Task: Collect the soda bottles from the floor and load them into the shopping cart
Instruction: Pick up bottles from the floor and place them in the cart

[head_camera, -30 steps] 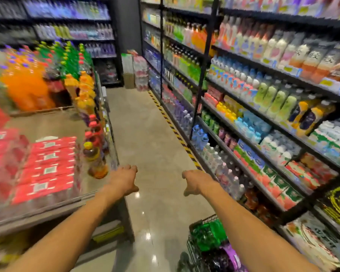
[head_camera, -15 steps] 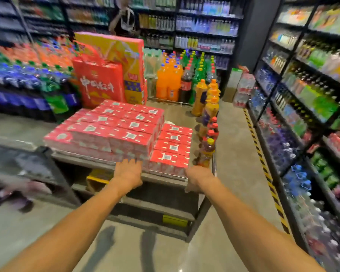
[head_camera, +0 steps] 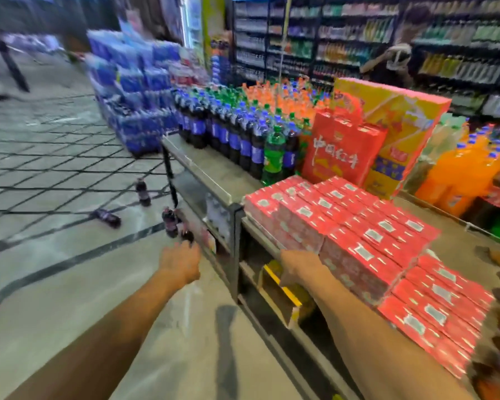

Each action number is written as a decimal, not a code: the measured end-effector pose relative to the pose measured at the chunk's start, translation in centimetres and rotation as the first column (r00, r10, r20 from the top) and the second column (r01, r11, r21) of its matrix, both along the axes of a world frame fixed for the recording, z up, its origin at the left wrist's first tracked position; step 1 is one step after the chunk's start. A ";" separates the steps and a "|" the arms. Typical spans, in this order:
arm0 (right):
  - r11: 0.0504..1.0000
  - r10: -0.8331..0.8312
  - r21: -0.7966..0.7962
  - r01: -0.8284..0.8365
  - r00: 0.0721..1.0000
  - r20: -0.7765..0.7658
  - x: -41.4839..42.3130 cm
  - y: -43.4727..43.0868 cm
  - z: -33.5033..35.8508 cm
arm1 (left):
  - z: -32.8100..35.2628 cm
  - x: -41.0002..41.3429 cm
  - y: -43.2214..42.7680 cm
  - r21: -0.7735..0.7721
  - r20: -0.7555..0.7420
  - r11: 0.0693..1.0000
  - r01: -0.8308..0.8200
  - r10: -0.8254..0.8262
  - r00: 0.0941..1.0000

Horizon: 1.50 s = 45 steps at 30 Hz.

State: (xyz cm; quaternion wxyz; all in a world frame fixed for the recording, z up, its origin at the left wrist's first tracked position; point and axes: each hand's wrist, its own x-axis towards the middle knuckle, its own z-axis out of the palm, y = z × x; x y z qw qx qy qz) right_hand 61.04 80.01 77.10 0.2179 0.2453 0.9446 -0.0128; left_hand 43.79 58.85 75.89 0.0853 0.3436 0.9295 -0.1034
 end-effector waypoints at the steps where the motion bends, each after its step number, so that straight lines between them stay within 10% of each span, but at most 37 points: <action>1: 1.000 0.030 -0.004 -0.030 1.000 0.004 -1.8 0.2 0.0 | 0.2 -1.1 -0.9 0.001 0.000 0.999 -0.041 0.041 0.999; 17: 0.915 0.390 -0.123 -0.384 0.920 0.029 -29.6 -4.5 -2.5 | -1.2 -17.6 -12.9 0.079 0.022 0.858 -0.508 0.508 0.861; 45: 0.963 0.207 -0.185 -0.197 0.978 0.034 -63.7 -0.7 -7.0 | -4.8 -57.7 -7.5 0.013 0.059 0.944 -0.330 0.329 0.942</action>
